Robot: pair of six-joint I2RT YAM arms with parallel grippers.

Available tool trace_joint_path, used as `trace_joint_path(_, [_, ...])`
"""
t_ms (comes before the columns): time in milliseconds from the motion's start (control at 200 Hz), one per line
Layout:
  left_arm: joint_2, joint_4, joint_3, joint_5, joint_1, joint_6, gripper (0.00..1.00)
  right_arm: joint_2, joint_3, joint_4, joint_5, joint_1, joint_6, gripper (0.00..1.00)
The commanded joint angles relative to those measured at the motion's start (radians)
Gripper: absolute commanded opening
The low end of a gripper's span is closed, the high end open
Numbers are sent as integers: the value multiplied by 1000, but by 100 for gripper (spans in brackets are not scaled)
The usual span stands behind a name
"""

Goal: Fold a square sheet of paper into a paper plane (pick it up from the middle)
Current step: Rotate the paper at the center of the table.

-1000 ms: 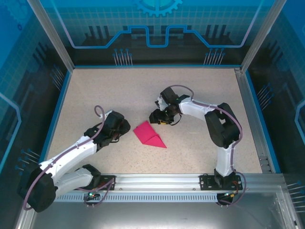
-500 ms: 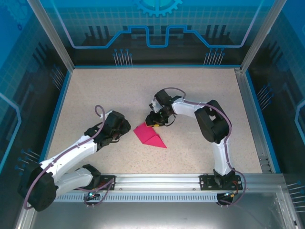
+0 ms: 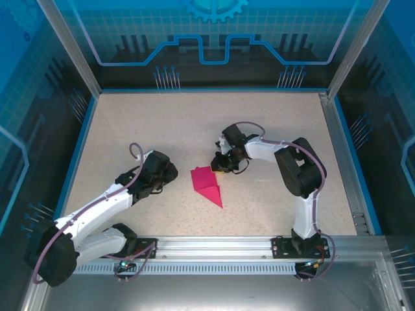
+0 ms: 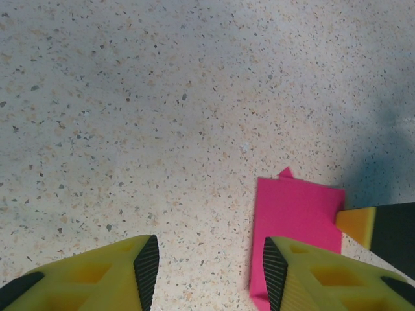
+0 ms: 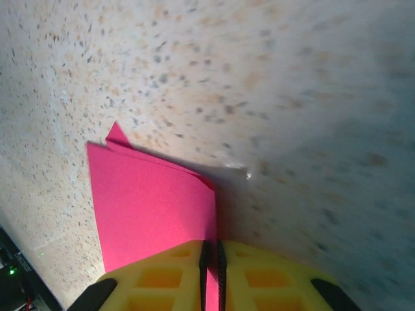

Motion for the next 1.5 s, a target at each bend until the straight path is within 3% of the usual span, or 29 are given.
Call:
trace_joint_path(0, [19,-17,40,16,7,15,50,-70,-73,77,42,-38,62,15])
trace_joint_path(125, [43,-4,44,39,7,19,50,-121,-149,125,63,-60,102,23])
trace_joint_path(390, [83,19,56,81,7,36,50,-215,-155,4,169,-63,51,35])
trace_joint_path(1065, [171,125,86,231,7,83,51,-415,-216,-64,185,-60,14,34])
trace_joint_path(1200, [213,151,108,280,1,101,51,-419,-243,-36,140,-59,21,36])
trace_joint_path(1496, [313,168,151,320,-28,102,51,-402,-255,-18,130,33,41,43])
